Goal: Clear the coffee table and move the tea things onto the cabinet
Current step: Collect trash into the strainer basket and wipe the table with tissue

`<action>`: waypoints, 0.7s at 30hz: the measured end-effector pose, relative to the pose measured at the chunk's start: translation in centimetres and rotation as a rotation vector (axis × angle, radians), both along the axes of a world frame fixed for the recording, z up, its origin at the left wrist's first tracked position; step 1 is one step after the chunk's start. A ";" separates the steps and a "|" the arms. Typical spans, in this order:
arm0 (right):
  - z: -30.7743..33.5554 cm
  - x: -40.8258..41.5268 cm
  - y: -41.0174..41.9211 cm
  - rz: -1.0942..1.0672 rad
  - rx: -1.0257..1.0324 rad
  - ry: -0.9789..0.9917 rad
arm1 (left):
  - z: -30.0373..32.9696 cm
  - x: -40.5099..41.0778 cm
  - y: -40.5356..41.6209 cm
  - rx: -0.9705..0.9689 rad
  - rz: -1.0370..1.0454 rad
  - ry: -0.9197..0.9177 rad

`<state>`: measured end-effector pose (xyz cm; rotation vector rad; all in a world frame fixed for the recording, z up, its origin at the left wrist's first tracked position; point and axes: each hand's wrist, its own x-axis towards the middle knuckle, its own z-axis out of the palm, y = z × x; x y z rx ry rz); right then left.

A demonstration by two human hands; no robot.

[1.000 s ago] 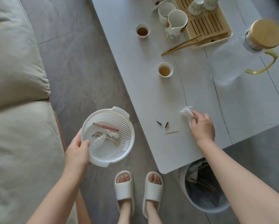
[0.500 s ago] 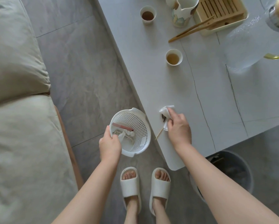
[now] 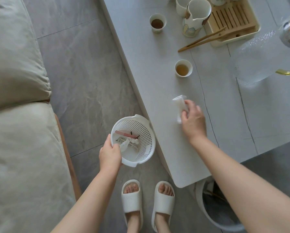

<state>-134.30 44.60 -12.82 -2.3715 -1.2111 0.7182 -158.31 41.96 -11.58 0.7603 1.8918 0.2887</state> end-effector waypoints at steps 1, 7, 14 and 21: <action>-0.2 1.0 1.0 -0.047 -0.003 -0.010 | 0.1 0.0 0.4 0.001 0.001 -0.003; -1.8 1.8 6.0 -0.108 -0.050 -0.074 | -0.2 0.1 2.7 -0.006 0.002 0.008; -2.9 -2.9 3.5 0.300 -0.059 -0.135 | -0.6 0.2 4.3 -0.017 0.024 0.031; -1.9 -4.0 1.9 0.274 0.060 0.078 | 0.0 0.4 5.6 -0.015 0.037 0.043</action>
